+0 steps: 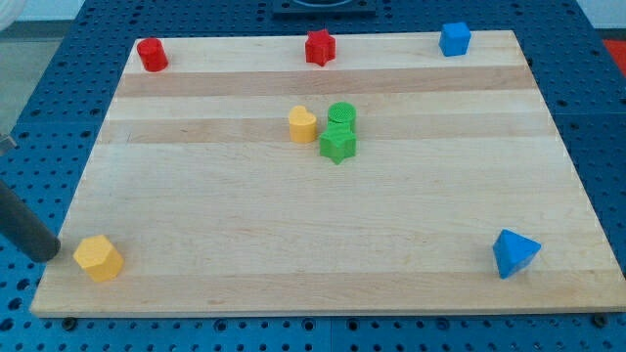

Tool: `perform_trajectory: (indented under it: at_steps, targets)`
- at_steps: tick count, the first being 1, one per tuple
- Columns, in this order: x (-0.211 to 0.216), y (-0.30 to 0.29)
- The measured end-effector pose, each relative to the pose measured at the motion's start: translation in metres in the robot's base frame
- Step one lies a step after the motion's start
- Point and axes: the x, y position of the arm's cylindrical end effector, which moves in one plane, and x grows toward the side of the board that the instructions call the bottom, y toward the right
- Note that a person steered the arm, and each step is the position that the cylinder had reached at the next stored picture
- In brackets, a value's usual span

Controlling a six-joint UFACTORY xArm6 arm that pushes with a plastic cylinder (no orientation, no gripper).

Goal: Push the hexagon towards the top right

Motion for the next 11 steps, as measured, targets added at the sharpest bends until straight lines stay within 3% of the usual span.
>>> perform_trajectory:
  at_steps: [2, 4, 5, 6, 8, 10, 11]
  targets:
    - [0.015, 0.039]
    - [0.053, 0.032]
    - [0.039, 0.057]
    - [-0.016, 0.091]
    - [-0.004, 0.057]
    - [-0.055, 0.177]
    - [-0.05, 0.161]
